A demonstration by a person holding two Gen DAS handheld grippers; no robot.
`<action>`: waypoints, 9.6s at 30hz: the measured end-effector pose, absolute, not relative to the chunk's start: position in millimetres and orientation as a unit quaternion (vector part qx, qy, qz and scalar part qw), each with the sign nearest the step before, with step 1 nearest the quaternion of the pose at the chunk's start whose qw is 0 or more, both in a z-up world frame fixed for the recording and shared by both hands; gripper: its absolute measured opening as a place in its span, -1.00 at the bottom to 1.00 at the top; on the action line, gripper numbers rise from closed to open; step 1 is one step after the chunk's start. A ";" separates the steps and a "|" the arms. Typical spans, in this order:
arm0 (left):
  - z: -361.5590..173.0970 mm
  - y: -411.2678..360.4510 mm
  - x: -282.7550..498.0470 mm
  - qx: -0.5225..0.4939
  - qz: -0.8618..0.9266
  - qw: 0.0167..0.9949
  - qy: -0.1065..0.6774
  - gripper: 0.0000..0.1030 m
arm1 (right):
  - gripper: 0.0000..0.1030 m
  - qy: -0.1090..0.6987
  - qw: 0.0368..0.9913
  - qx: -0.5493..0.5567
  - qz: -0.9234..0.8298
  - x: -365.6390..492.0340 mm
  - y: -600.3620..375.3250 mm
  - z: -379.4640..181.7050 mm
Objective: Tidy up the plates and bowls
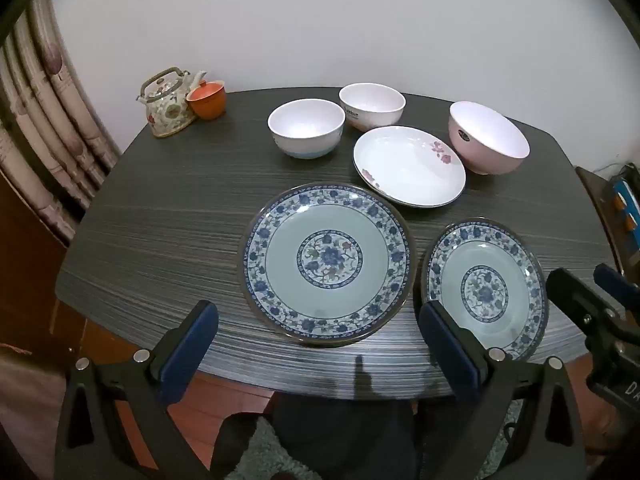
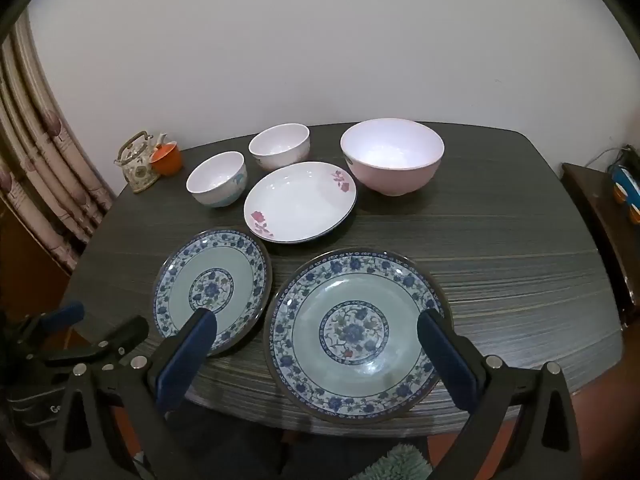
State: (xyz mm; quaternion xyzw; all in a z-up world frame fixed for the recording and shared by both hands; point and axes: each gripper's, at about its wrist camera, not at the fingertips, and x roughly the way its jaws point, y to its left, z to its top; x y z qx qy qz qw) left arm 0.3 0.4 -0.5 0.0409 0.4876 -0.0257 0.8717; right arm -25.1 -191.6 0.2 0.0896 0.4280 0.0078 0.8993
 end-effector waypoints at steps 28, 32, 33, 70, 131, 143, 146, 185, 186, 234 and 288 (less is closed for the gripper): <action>-8.1 15.6 -10.4 0.035 -0.002 0.870 0.492 0.93 | 0.99 0.420 0.904 0.076 0.019 -30.0 -179.1 4.1; -5.7 14.4 -12.3 0.038 0.000 0.872 0.487 0.94 | 0.99 0.419 0.905 0.074 0.021 -32.0 -176.4 5.9; -5.2 14.2 -13.1 0.038 0.000 0.873 0.486 0.94 | 0.99 0.419 0.905 0.074 0.021 -32.7 -175.7 5.8; -9.6 17.6 -13.6 0.031 0.006 0.869 0.494 0.94 | 0.99 0.428 0.900 0.081 0.020 -38.2 -175.4 1.0; -94.8 142.3 98.5 -0.257 -0.050 0.764 0.589 -0.37 | -0.46 0.577 0.782 0.156 0.177 136.4 -159.3 -95.7; -107.8 142.9 106.9 -0.251 -0.050 0.758 0.600 -0.45 | -0.57 0.595 0.770 0.144 0.179 157.9 -149.6 -119.0; -111.2 142.0 108.6 -0.247 -0.048 0.758 0.602 -0.53 | -0.64 0.598 0.768 0.143 0.180 160.3 -148.9 -124.0; -100.7 191.0 116.3 -0.195 0.004 0.801 0.566 -0.75 | -0.77 0.562 0.793 0.164 0.167 116.4 -88.1 -127.4; -102.0 193.7 116.2 -0.195 0.005 0.800 0.567 -0.75 | -0.77 0.561 0.794 0.164 0.167 116.0 -87.2 -128.0; -69.0 145.3 84.5 -0.180 -0.021 0.832 0.524 -0.58 | -0.66 0.532 0.805 0.232 0.124 27.0 -245.6 -73.3; -126.7 -51.3 92.2 -0.155 -0.185 0.720 0.650 -0.69 | -0.72 0.551 0.768 0.320 0.064 6.8 -357.2 -136.9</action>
